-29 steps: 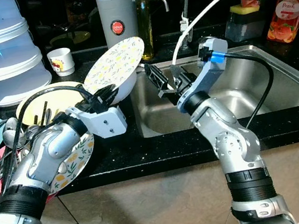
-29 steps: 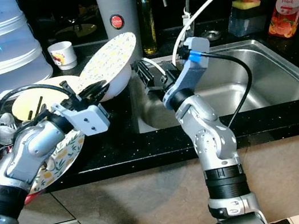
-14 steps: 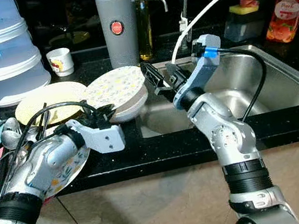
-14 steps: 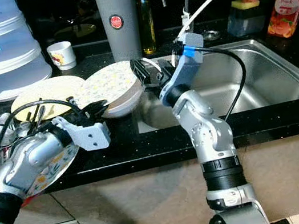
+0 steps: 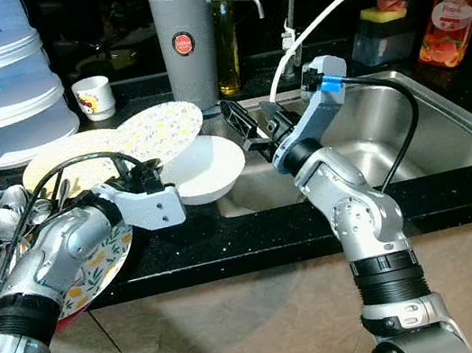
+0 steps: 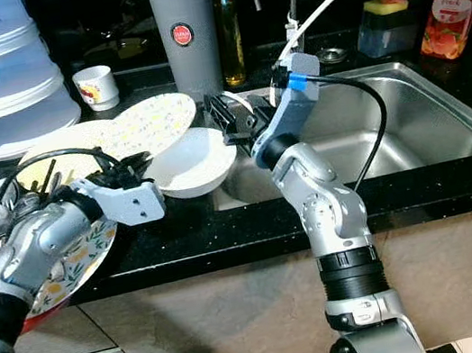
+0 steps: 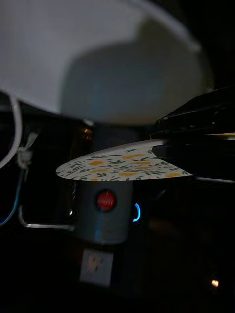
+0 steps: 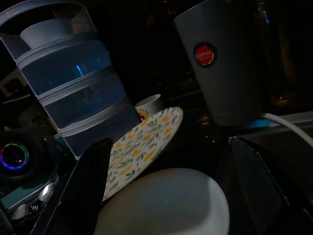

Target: Kitchen organization

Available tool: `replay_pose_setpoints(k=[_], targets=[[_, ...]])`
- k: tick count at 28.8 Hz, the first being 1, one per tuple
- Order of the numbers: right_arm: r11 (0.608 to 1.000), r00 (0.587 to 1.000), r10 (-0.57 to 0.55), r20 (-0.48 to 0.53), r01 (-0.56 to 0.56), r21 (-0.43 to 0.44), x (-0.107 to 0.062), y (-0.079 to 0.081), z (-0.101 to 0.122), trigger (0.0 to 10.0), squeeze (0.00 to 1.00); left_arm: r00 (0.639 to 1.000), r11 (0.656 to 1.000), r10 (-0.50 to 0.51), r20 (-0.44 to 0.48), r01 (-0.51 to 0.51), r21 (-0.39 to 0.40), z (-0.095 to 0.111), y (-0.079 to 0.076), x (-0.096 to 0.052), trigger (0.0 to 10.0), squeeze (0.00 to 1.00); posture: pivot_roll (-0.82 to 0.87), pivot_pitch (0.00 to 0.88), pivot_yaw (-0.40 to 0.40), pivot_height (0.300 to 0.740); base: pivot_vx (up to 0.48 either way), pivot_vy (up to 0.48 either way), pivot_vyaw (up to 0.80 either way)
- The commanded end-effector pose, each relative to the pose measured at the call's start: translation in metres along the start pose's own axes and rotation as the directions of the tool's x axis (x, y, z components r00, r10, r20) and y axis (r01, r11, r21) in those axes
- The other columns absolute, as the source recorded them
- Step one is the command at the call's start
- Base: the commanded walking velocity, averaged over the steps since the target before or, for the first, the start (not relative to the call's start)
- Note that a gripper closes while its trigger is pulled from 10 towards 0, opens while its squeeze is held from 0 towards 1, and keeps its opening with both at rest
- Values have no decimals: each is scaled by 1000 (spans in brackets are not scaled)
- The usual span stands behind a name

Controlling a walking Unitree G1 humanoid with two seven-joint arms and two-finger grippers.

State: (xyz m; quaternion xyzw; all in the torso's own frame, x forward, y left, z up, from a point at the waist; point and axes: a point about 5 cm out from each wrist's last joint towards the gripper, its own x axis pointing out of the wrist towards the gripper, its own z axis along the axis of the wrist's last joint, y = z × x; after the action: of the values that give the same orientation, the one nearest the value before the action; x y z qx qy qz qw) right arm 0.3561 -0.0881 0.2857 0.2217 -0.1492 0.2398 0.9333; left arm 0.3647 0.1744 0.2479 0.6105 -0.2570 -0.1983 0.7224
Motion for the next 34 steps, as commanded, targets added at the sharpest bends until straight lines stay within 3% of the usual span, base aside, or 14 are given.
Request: replay_pose_setpoints(k=[1,4,6,8,12,13,21,22,23,28,34], targets=[[1000,1000,18,-6,-18,13,3,3,2,10000,0,998,998,44,39,-46,44,4,13,0,0,0,30,72,11,740,0,0,0],[999,1000,28,8,-28,27,4,5,5,10000,0,983,994,92,156,-100,44,20,20,4,0,0,29,71,11,740,0,0,0],[999,1000,28,9,-28,28,4,5,5,10000,0,981,994,91,172,-99,42,22,20,4,0,0,29,71,11,740,0,0,0],[999,1000,26,15,-27,41,5,5,7,10000,0,967,998,64,248,-69,13,34,14,5,0,0,29,71,11,740,0,0,0],[998,1000,17,23,-18,56,6,4,9,10000,0,955,999,34,295,-33,-6,42,7,7,0,0,29,71,11,740,0,0,0],[996,1000,8,27,-11,85,7,3,12,10000,1000,954,1000,19,300,-18,-7,43,2,7,0,0,29,71,11,740,0,0,0],[997,998,22,-52,-18,78,7,6,7,10000,1000,949,998,48,311,-55,12,43,7,6,0,0,29,71,11,740,0,0,0],[996,998,20,-56,-15,83,7,6,6,10000,227,950,998,48,310,-57,20,43,7,6,0,0,28,62,6,740,0,0,0],[997,998,12,-61,-7,82,7,5,6,10000,0,950,998,50,307,-60,24,42,7,6,0,0,28,62,6,740,0,0,0],[995,994,-96,-50,97,25,8,-7,10,10000,0,957,998,46,287,-59,38,37,9,3,0,0,28,53,4,740,0,0,0],[985,988,-158,-2,157,72,8,-16,21,10000,0,957,997,42,287,-57,43,36,8,2,0,0,29,50,3,740,0,0,0]])
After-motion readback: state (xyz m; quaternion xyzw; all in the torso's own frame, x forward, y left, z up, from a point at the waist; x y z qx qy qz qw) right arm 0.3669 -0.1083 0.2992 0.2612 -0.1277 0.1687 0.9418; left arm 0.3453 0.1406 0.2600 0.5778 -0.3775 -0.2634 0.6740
